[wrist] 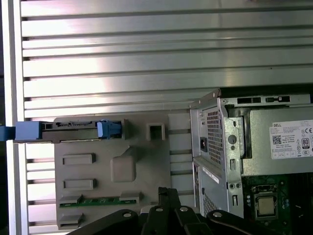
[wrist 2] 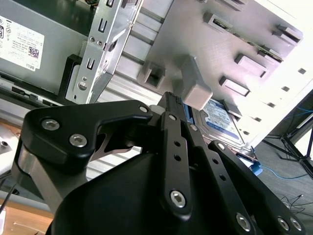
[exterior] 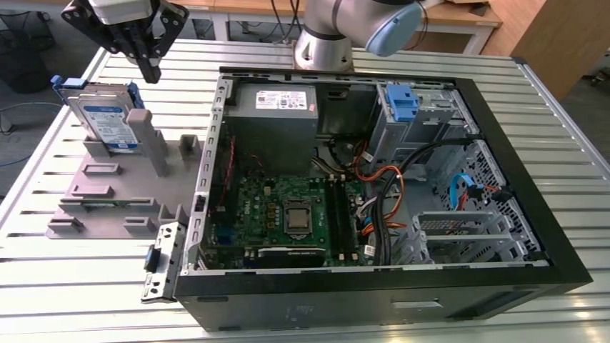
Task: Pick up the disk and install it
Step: 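Reach for the disk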
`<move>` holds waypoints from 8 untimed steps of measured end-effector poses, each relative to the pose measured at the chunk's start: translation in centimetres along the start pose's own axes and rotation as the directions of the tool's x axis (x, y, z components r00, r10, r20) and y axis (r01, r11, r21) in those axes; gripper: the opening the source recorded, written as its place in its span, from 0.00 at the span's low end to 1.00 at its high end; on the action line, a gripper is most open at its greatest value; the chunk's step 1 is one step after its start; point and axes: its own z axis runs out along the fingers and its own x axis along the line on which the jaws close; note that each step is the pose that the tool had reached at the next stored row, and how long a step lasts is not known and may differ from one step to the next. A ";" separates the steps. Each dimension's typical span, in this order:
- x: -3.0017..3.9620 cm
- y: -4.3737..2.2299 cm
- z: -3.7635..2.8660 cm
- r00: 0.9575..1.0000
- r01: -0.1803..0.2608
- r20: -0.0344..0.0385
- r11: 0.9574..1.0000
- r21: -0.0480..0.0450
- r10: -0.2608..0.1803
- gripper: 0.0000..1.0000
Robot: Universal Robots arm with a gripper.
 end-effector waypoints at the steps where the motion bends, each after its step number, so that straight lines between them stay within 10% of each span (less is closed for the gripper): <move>1: 0.04 0.00 0.00 1.000 0.000 0.000 1.000 0.000 0.000 0.11; 8: 0.41 -0.03 -0.01 1.000 0.000 0.000 1.000 0.000 0.000 0.11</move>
